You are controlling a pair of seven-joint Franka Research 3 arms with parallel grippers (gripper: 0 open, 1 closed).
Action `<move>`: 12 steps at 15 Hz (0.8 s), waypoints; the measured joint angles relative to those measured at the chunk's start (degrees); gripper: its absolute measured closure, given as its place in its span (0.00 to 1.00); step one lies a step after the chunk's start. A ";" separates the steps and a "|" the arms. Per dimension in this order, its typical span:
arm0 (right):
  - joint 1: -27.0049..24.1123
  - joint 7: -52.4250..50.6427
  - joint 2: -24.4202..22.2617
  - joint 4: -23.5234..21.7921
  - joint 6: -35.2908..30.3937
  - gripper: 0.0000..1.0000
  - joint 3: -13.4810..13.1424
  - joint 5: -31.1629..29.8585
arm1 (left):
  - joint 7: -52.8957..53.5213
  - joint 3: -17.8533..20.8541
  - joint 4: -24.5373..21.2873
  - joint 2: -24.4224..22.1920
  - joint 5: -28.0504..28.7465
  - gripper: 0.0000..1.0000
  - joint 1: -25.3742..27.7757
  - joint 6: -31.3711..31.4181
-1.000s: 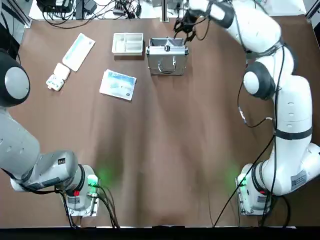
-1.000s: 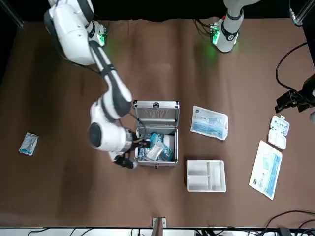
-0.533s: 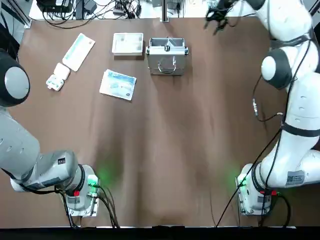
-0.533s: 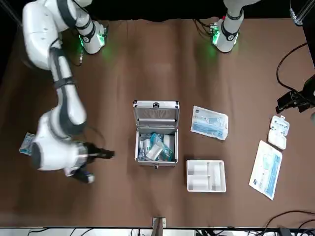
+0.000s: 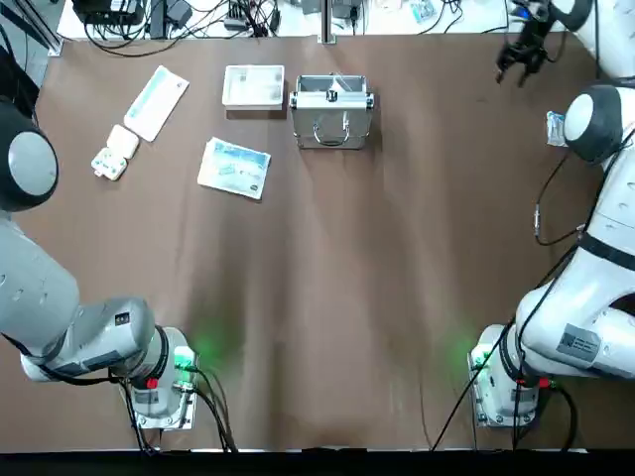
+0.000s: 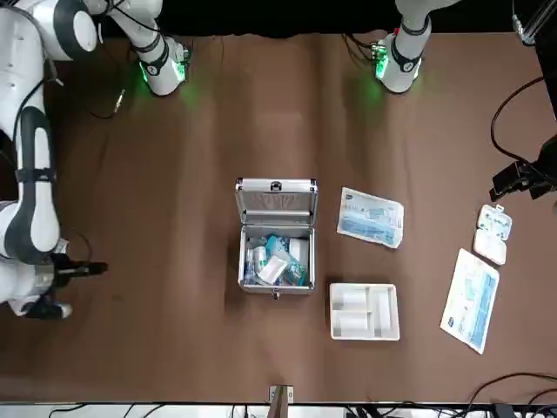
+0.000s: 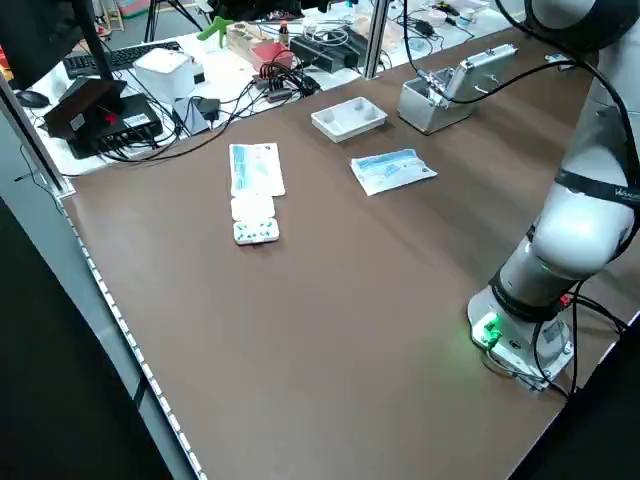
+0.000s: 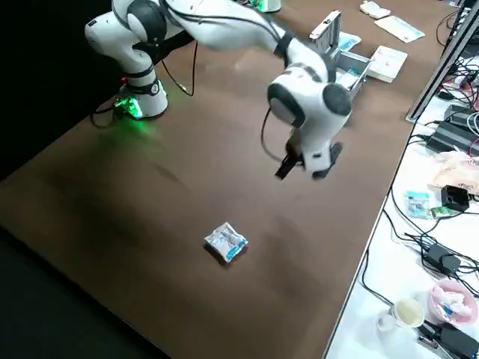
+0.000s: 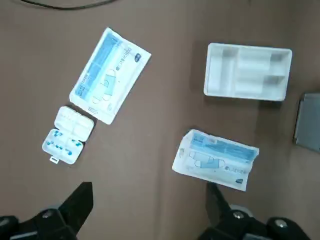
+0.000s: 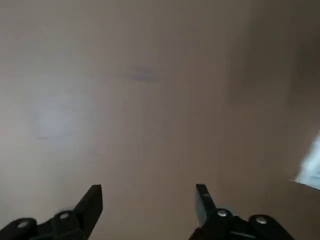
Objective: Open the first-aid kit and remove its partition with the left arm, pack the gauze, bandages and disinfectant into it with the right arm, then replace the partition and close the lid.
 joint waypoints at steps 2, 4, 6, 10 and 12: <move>-3.69 -2.20 0.37 -1.01 0.55 0.16 -0.04 -2.79 | 0.01 0.00 -0.08 0.00 0.00 0.00 1.04 0.85; -8.29 -4.37 1.20 -1.69 4.21 0.16 -0.04 -3.56 | 0.04 -0.05 -0.42 0.00 0.00 0.00 1.35 0.94; -10.77 -7.37 1.61 -2.88 6.80 0.15 -0.06 -4.60 | 0.04 -0.11 -0.79 0.00 0.00 0.00 1.34 1.13; -15.31 -9.76 2.47 -4.02 11.62 0.11 -0.08 -6.18 | 0.04 -0.11 -1.16 0.01 0.00 0.00 1.35 1.98; -17.52 -9.80 2.76 -4.20 13.81 0.11 -0.15 -6.22 | 0.04 -0.10 -1.18 0.01 0.00 0.00 1.37 2.33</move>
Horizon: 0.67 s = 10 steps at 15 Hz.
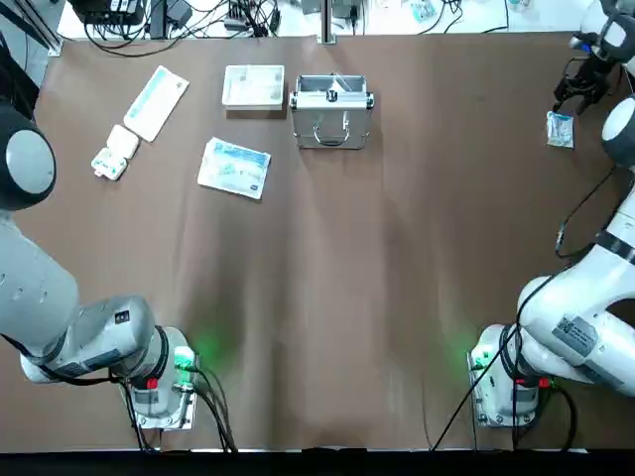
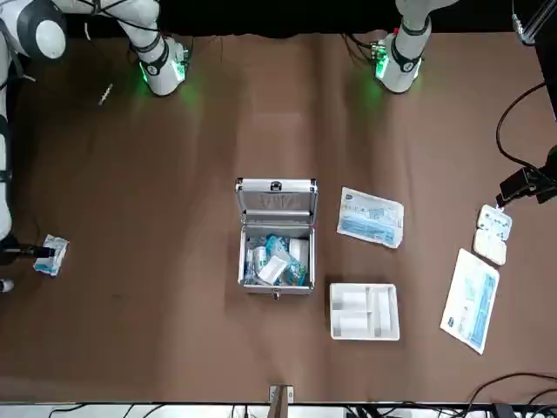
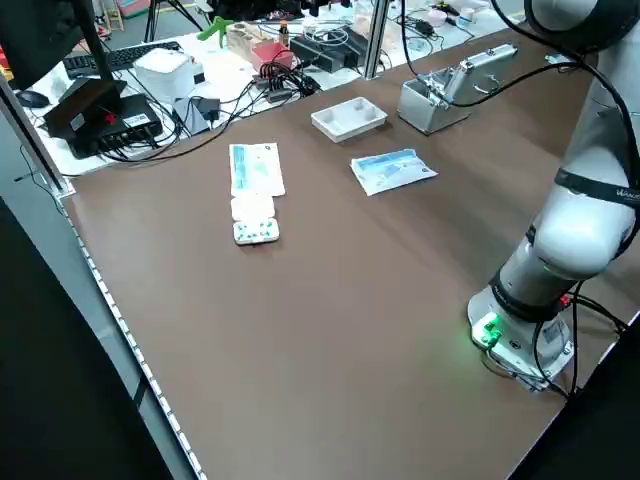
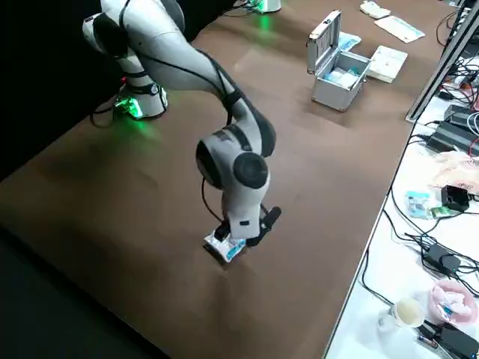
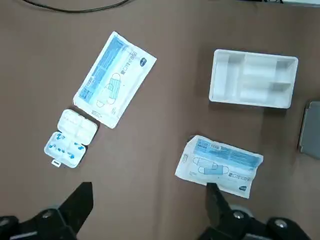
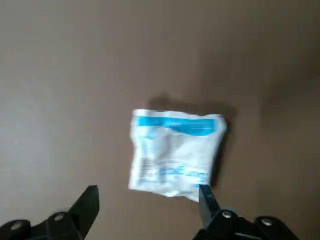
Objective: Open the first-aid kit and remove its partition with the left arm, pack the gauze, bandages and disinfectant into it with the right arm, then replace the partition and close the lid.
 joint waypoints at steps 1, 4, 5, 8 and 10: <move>-1.25 -0.23 0.13 -0.20 0.61 0.11 -0.01 0.00 | 0.00 0.01 0.00 0.00 0.00 0.00 0.01 0.06; -2.82 -0.54 1.16 -0.83 3.60 0.11 0.05 0.00 | 0.00 0.01 -0.01 0.00 0.00 0.00 0.02 0.18; -2.80 -0.53 1.75 -1.04 4.84 0.11 0.08 0.00 | 0.00 0.02 -0.03 0.00 0.00 0.00 0.03 0.29; -2.73 -0.46 3.49 -1.31 6.58 0.13 0.29 0.00 | 0.00 0.00 -0.05 0.00 0.00 0.00 0.02 0.43; -2.73 -0.46 4.20 -1.39 7.15 0.16 0.33 0.00 | 0.00 -0.06 -0.07 0.00 0.00 0.00 -0.02 0.43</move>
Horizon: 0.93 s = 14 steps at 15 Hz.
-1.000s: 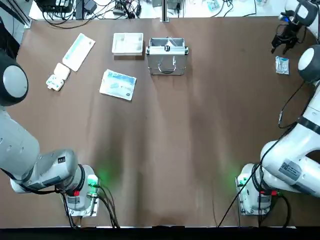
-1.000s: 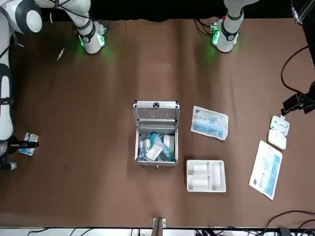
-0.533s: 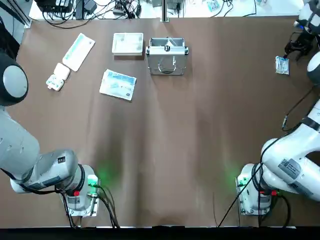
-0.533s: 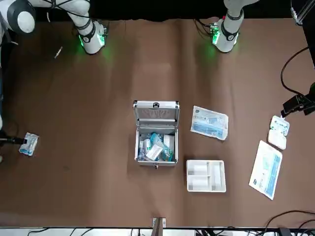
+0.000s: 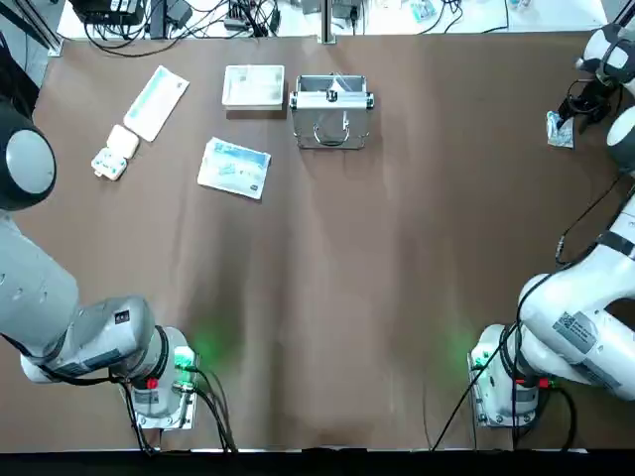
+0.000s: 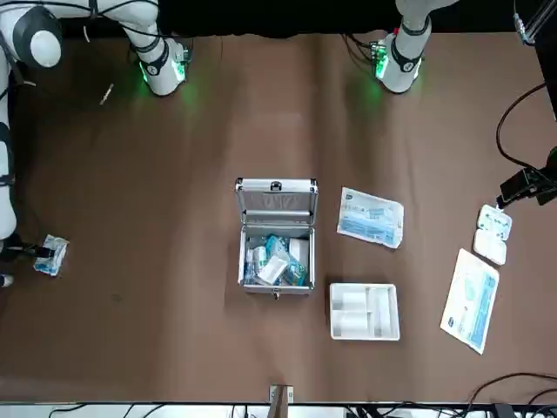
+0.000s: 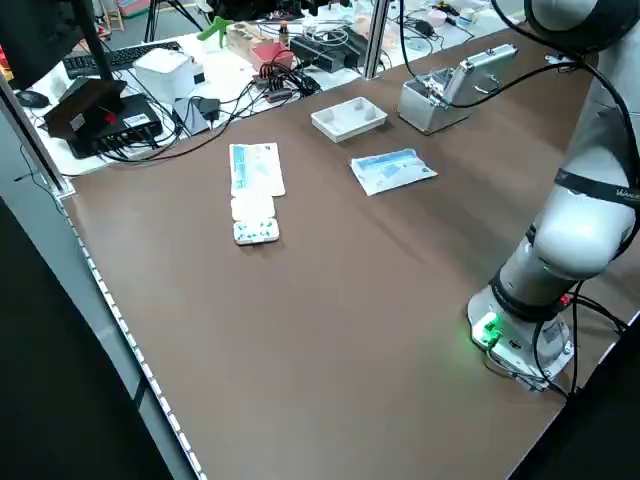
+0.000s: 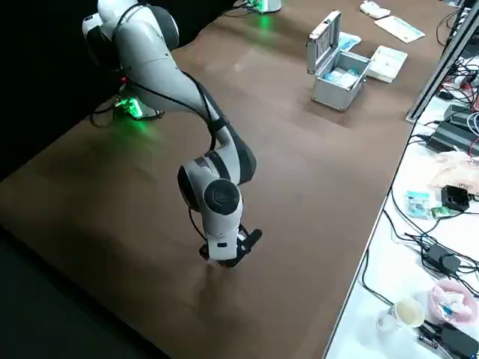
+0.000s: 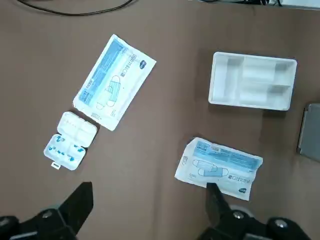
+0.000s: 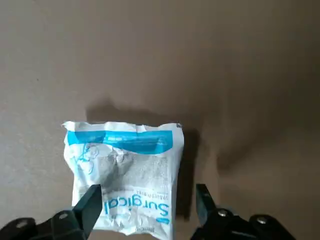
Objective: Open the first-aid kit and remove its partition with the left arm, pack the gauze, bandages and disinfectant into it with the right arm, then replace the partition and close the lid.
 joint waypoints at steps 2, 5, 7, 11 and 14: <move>0.00 0.00 0.36 -0.22 0.21 0.16 0.00 0.00 | 0.00 -0.05 0.00 0.00 0.00 0.00 -0.05 0.00; 0.00 0.00 0.44 -0.60 0.20 0.38 0.03 0.00 | 0.00 -0.18 0.00 0.00 0.00 0.00 -0.13 0.00; 0.00 0.12 0.36 -0.57 -0.06 0.58 0.20 0.00 | 0.00 -0.19 0.00 0.00 0.00 0.00 -0.13 0.00; 0.61 1.28 -0.05 -0.40 -1.20 0.89 0.51 0.00 | 0.00 -0.19 0.00 0.00 0.00 0.00 -0.13 0.00; 4.50 7.67 -0.69 0.49 -5.96 0.89 1.79 0.27 | 0.00 -0.17 0.00 0.00 0.00 0.00 -0.04 0.00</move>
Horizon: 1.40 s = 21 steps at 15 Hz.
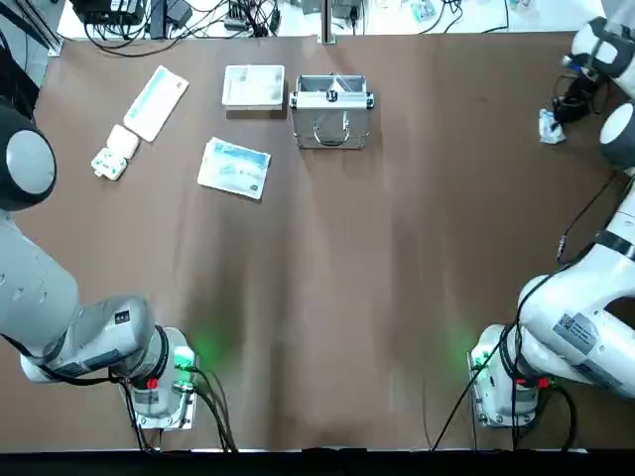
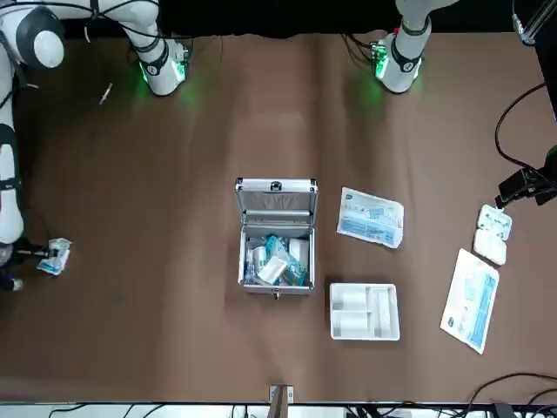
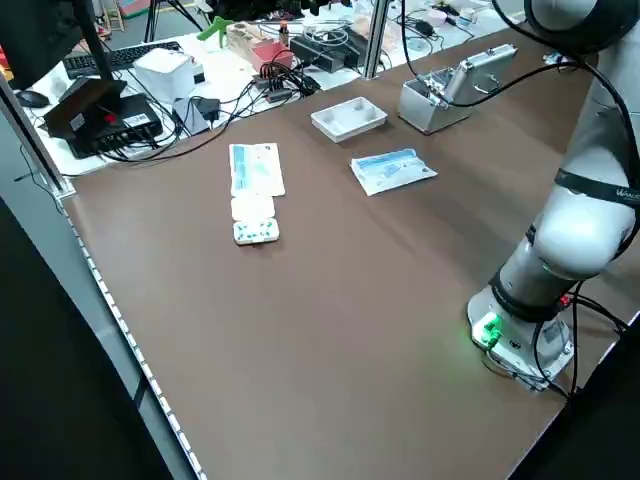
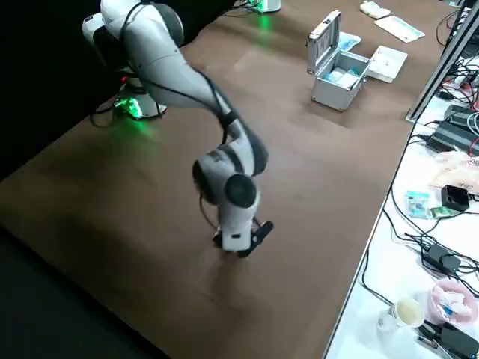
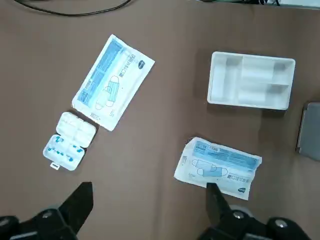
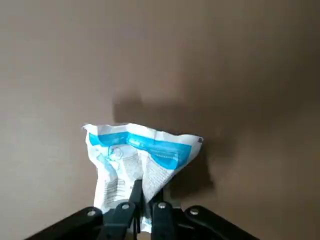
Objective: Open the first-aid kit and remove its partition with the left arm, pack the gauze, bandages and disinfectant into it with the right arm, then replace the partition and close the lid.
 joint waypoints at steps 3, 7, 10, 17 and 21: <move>5.45 10.99 -1.77 0.60 -5.98 0.90 3.10 3.85 | 0.00 0.00 0.00 0.00 0.00 0.00 -0.03 0.00; 7.31 30.62 -4.31 0.74 -11.21 0.90 15.01 7.44 | 0.00 -0.10 -0.01 0.00 0.00 0.00 -0.08 0.00; 7.76 45.73 -4.63 0.70 -11.43 0.90 26.31 7.42 | 0.00 -0.11 -0.02 0.00 0.00 0.00 -0.07 0.11; 22.15 67.68 -4.59 0.22 5.37 0.90 31.87 7.46 | 0.00 0.00 -0.05 0.00 0.00 0.00 0.10 1.17; 27.67 72.39 -3.71 -0.10 14.73 0.90 31.75 7.44 | 0.01 -1.36 -0.59 0.00 0.00 0.00 -0.30 1.47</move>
